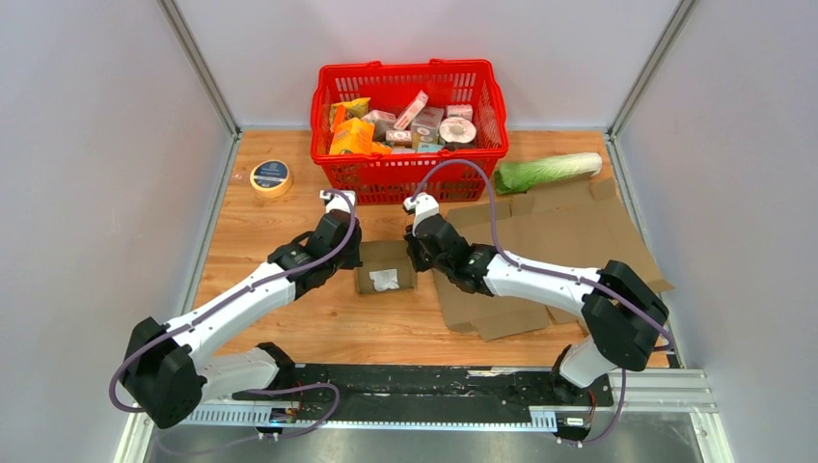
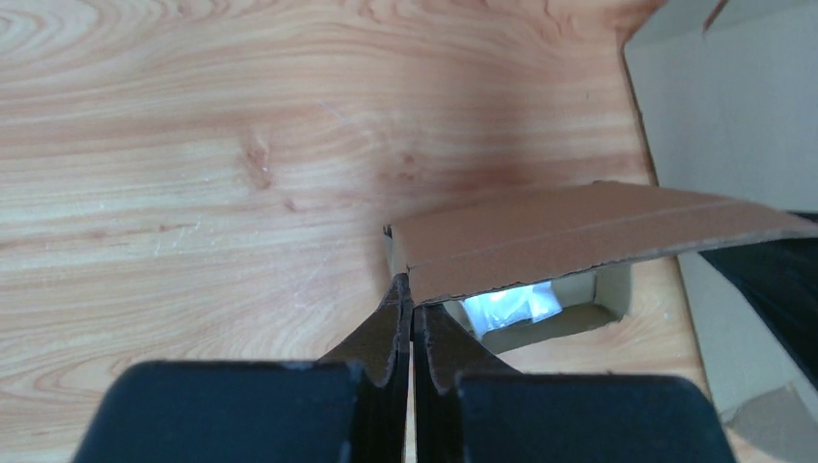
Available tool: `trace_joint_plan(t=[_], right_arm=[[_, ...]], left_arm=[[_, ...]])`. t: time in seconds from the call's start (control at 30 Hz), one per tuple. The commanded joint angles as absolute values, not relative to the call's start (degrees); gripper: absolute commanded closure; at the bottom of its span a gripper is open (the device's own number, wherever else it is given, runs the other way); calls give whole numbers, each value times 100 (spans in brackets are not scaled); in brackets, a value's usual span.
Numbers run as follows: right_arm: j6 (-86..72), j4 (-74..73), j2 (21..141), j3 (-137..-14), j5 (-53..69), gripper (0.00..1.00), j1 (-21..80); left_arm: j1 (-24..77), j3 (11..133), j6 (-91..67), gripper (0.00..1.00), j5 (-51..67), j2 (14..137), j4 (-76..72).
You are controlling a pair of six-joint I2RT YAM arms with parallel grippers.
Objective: Fold the paper box
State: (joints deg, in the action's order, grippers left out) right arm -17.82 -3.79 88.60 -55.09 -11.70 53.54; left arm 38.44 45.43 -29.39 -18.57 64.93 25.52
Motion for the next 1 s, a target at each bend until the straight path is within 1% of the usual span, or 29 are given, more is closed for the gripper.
trace_joint_plan(t=[0.0, 0.07, 0.4, 0.53, 0.7, 0.83, 0.97], right_arm=[[-2127, 597, 8709, -5414, -2064, 100, 5589], [-2136, 668, 8797, -5405, -2371, 100, 5695], [-2558, 1063, 9088, -5133, -3049, 100, 5923], [-2514, 1572, 9079, -4774, -3252, 100, 6073], [-2408, 2345, 8913, -4096, -3498, 100, 6231], [-2417, 2627, 8807, -3806, -3630, 100, 6372], [-2426, 2874, 8728, -3551, -3884, 100, 6539]], left_arm=[[3876, 4474, -3322, 100, -2364, 6416, 1812], [3885, 4421, -3436, 100, -2443, 6512, 1732], [4069, 3657, -3770, 100, -2680, 6539, 1046], [4148, 3533, -3805, 100, -2812, 6434, 967], [4526, 3235, -3928, 100, -3137, 6241, 800], [4807, 3024, -4069, 100, -3497, 6056, 817], [4957, 2787, -4157, 100, -3621, 5880, 782]])
